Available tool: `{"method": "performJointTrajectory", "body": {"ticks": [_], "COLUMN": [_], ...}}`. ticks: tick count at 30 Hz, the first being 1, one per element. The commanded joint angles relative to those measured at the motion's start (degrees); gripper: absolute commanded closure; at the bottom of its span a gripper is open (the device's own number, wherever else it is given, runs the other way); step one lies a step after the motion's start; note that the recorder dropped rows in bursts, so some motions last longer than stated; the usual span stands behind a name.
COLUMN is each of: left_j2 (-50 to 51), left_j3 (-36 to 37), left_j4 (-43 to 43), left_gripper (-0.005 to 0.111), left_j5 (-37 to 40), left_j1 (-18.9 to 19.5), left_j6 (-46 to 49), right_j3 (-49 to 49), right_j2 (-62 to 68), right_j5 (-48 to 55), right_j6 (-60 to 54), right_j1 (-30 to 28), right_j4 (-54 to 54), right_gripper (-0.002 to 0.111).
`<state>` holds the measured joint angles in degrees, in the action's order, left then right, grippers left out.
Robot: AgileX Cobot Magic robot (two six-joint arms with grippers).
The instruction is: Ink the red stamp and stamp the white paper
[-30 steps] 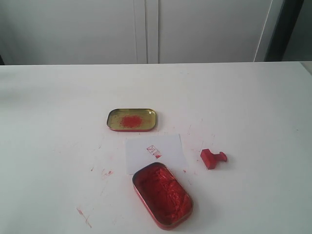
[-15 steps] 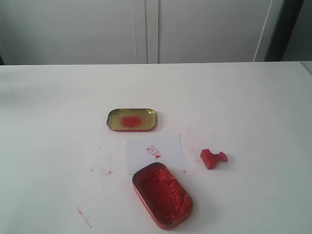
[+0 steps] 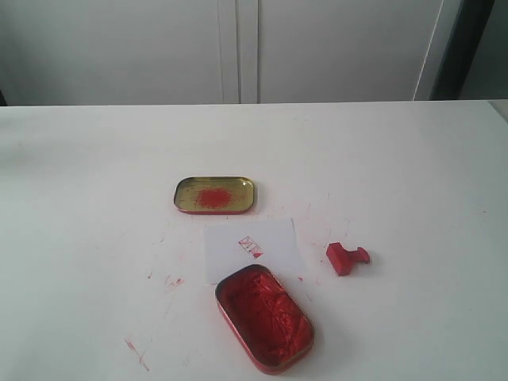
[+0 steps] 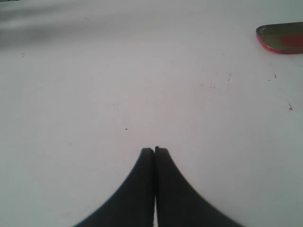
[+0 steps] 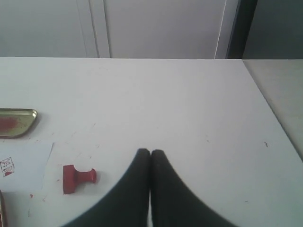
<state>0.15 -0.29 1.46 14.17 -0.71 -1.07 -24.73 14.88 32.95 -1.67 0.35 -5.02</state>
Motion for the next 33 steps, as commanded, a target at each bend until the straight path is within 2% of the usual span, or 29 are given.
{"method": "performJointTrajectory", "body": {"ticks": [1, 12, 33], "left_j2": [-0.1, -0.1, -0.1], "left_j3": [0.3, 0.3, 0.3], "left_j4": [-0.1, -0.1, -0.1], "left_gripper": [0.107, 0.107, 0.107], "left_j5": [-0.1, -0.1, -0.1], "left_j1": [0.0, 0.0, 0.0], "left_j6": [0.0, 0.0, 0.0], "right_j3": [0.2, 0.8, 10.3], "right_j2": [-1.2, -6.0, -10.4], "right_j5": [-0.1, 0.3, -3.7], "right_j6": [0.6, 0.6, 0.6], "right_j1": [-0.3, -0.3, -0.3], "right_j4": [0.6, 4.2, 8.0], "right_gripper": [0.108, 0.108, 0.108]}}
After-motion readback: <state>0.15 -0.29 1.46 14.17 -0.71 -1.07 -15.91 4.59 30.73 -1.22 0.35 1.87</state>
